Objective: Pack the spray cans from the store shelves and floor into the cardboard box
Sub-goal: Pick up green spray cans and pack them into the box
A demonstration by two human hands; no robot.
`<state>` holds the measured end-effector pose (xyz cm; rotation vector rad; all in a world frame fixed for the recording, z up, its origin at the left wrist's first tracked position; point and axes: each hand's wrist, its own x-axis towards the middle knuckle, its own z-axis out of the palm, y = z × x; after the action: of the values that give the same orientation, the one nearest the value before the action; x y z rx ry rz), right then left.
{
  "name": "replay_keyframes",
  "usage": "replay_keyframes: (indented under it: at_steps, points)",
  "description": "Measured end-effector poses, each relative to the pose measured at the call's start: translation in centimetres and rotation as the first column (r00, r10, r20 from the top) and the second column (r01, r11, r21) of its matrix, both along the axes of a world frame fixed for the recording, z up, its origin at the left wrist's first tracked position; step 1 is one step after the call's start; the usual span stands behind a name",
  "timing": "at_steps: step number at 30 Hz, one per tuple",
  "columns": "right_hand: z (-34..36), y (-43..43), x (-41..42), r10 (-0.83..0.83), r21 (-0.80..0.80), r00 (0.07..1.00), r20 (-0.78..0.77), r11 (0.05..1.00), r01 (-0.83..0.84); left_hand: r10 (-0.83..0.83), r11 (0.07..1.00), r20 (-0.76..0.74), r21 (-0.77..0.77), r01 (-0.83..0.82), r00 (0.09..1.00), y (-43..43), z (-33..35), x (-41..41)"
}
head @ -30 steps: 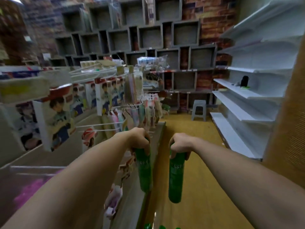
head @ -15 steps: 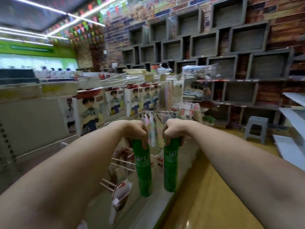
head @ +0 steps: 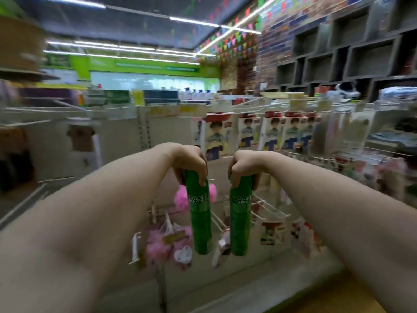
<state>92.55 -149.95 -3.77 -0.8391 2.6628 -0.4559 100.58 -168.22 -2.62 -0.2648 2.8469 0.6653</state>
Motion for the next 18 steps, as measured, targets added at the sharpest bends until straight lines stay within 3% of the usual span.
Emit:
replay_keyframes:
  at_steps: [9, 18]
  points:
    - [1.5, -13.9, 9.5, 0.329, -0.001, 0.944, -0.007, 0.944, -0.329, 0.302, 0.952, 0.0, -0.042, -0.302, 0.953, -10.3, 1.2, 14.5]
    - [0.0, -30.9, 25.5, 0.61, 0.022, 0.792, -0.014, 0.793, -0.609, 0.602, 0.797, -0.02, -0.03, -0.603, 0.798, -21.8, 0.6, 34.1]
